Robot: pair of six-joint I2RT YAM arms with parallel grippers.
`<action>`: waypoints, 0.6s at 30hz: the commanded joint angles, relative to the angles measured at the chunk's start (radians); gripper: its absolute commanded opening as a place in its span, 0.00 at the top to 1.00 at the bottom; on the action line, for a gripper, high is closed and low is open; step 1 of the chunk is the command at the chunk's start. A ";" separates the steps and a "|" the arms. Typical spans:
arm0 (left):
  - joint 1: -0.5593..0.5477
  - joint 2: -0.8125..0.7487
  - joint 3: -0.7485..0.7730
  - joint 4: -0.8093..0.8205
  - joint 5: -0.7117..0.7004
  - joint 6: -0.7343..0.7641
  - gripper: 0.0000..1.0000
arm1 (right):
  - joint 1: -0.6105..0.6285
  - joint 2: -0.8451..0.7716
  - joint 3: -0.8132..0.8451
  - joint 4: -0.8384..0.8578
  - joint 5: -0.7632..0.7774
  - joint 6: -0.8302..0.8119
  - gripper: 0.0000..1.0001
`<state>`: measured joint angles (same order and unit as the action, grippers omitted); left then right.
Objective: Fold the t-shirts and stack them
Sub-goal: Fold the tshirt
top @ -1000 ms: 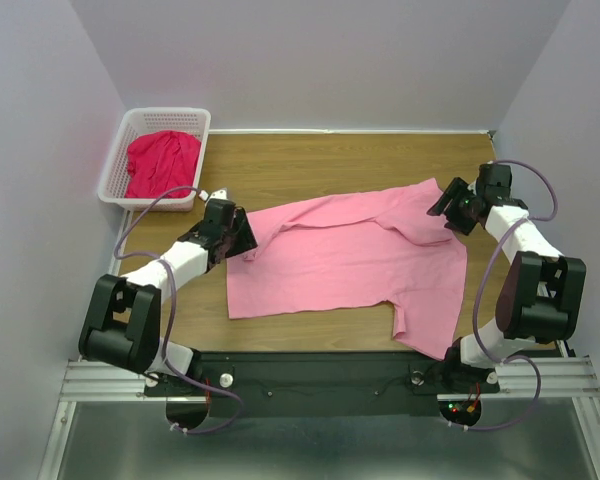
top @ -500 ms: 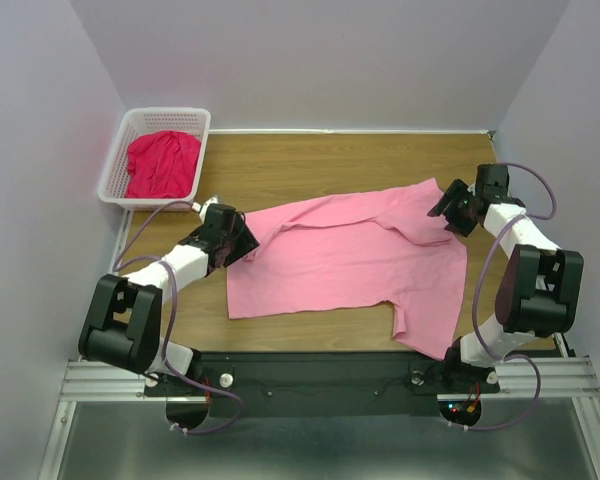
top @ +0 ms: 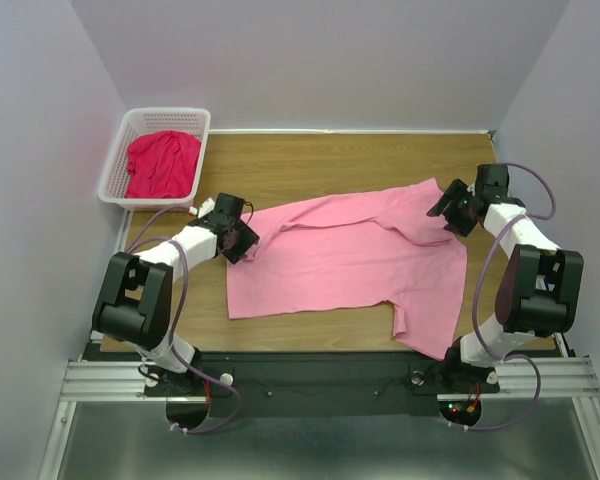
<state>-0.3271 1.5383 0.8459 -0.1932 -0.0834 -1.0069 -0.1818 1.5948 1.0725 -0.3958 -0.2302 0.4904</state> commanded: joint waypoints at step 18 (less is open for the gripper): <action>-0.038 0.023 0.159 -0.298 -0.124 -0.085 0.49 | 0.001 -0.004 0.047 0.025 -0.047 -0.015 0.33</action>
<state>-0.3527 1.5497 0.9379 -0.4530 -0.1665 -1.0901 -0.1822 1.5948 1.0725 -0.3958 -0.2550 0.4862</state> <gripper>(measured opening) 0.516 0.674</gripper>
